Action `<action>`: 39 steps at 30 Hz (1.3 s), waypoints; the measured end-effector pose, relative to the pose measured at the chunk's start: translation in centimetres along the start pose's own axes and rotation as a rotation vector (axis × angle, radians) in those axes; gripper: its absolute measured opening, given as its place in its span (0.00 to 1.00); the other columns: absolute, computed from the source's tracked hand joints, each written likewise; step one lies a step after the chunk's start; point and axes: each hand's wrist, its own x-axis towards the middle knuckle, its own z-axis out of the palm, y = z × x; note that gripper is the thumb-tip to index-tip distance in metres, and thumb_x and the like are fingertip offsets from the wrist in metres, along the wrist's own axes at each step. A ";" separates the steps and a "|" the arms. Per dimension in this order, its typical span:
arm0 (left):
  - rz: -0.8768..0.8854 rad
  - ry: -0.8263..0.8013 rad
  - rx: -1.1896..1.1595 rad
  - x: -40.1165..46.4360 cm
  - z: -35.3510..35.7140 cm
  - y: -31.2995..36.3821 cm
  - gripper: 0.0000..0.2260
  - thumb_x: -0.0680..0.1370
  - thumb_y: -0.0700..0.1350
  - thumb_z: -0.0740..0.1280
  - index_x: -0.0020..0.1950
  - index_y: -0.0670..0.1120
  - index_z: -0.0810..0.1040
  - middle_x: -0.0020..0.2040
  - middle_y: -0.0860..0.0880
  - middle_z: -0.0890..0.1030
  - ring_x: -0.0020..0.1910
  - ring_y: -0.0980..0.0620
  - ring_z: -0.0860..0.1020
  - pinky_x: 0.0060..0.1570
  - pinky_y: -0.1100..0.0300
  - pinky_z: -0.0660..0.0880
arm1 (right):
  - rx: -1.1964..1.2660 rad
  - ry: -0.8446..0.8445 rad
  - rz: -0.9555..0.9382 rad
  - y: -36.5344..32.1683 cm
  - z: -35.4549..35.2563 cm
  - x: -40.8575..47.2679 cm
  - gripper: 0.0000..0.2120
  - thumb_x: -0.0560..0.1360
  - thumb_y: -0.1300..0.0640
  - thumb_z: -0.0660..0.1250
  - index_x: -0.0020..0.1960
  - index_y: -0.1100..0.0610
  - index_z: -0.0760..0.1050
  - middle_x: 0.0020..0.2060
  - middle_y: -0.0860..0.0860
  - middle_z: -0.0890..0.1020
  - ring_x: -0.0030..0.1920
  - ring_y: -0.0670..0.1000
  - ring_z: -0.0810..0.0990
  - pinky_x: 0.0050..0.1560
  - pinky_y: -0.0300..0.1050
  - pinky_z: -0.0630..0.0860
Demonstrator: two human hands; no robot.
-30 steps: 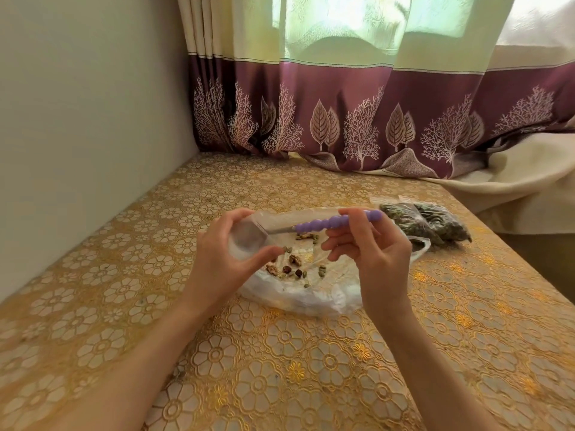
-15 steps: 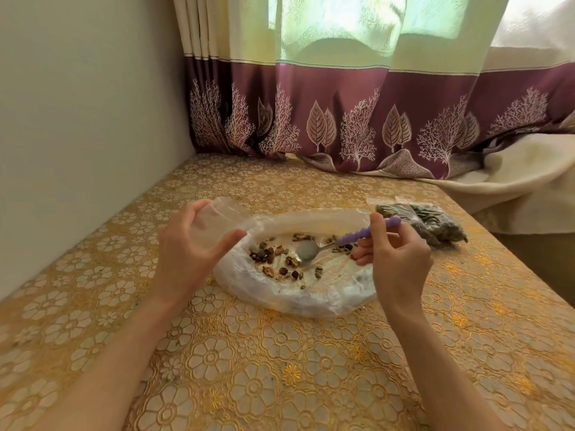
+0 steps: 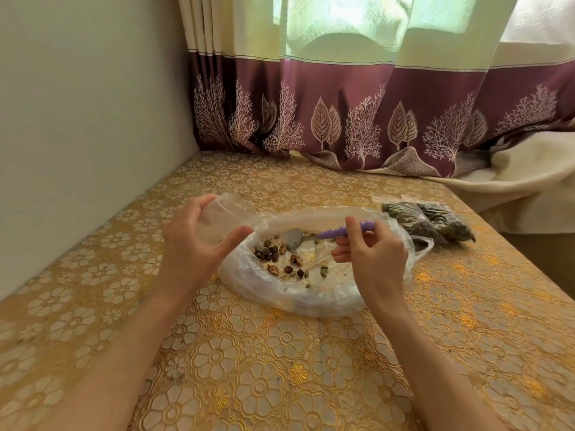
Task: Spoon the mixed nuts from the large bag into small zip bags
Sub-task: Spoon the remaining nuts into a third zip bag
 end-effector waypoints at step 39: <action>0.010 0.010 -0.052 0.1 0.1 -0.1 0.32 0.62 0.70 0.67 0.59 0.55 0.69 0.57 0.49 0.76 0.56 0.45 0.74 0.56 0.43 0.72 | 0.250 -0.256 0.429 -1.4 0.5 -1.1 0.21 0.78 0.57 0.65 0.27 0.56 0.82 0.28 0.54 0.83 0.29 0.49 0.82 0.29 0.34 0.76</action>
